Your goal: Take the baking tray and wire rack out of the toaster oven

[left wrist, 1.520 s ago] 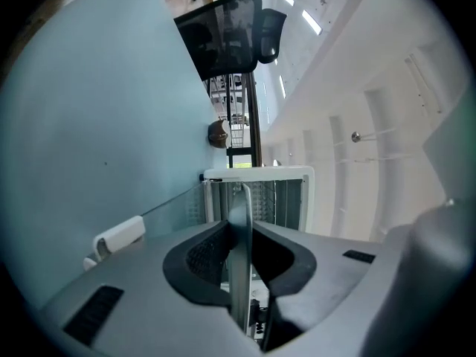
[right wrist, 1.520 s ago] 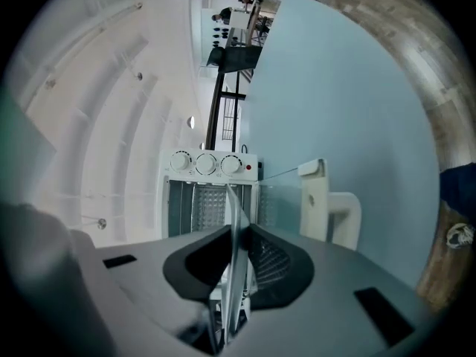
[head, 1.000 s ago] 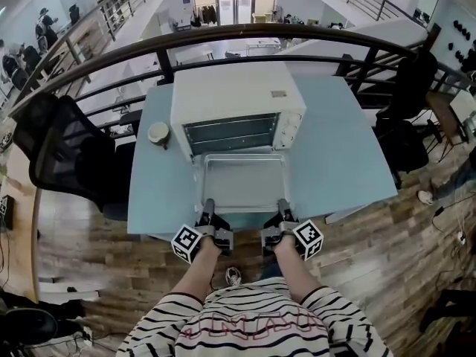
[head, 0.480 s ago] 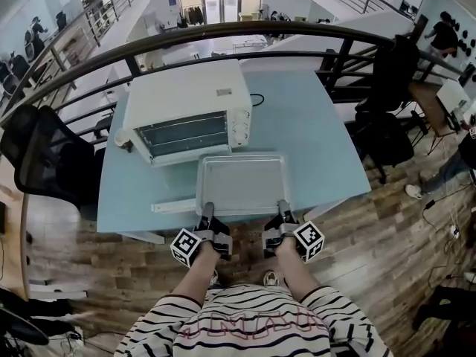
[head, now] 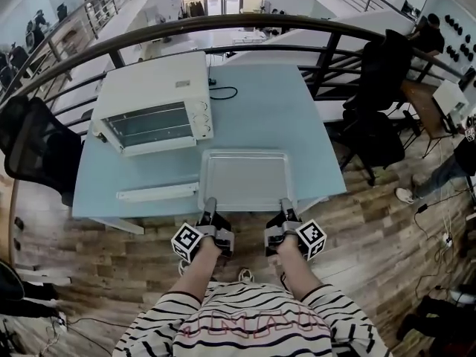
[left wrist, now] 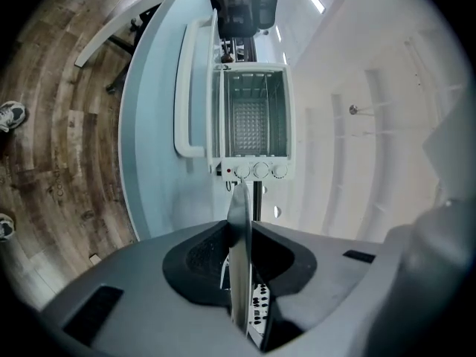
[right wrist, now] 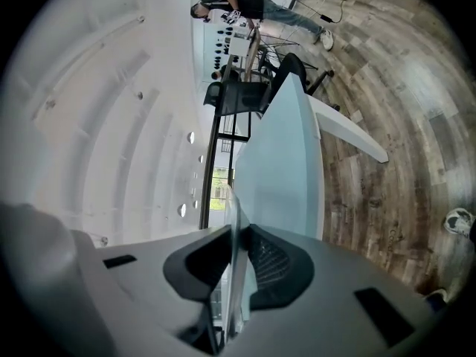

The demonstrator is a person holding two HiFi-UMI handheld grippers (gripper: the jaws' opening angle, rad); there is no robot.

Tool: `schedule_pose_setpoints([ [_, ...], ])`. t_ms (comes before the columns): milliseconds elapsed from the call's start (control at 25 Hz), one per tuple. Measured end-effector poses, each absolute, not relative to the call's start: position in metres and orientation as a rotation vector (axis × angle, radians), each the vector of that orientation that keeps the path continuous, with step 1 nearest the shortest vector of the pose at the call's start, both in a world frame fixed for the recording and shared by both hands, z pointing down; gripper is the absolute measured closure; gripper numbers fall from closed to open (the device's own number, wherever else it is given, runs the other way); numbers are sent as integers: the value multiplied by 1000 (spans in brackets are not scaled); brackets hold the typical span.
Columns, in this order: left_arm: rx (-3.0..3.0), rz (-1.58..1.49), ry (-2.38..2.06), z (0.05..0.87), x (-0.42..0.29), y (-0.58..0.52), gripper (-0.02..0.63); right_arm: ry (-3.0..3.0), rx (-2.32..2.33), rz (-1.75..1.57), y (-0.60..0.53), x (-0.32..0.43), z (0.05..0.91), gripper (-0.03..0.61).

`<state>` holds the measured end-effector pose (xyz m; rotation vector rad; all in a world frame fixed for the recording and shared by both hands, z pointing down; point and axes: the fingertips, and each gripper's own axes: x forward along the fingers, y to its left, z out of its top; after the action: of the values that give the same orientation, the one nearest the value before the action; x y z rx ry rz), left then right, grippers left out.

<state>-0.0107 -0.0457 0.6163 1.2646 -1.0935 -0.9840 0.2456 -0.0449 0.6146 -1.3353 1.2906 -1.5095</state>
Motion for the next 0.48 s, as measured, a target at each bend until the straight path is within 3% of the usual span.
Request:
schedule_pose_setpoints([
  [480,1281,-923,-1104,613,46,-74,529,1266,-1333,-1493,-70,303,614,506],
])
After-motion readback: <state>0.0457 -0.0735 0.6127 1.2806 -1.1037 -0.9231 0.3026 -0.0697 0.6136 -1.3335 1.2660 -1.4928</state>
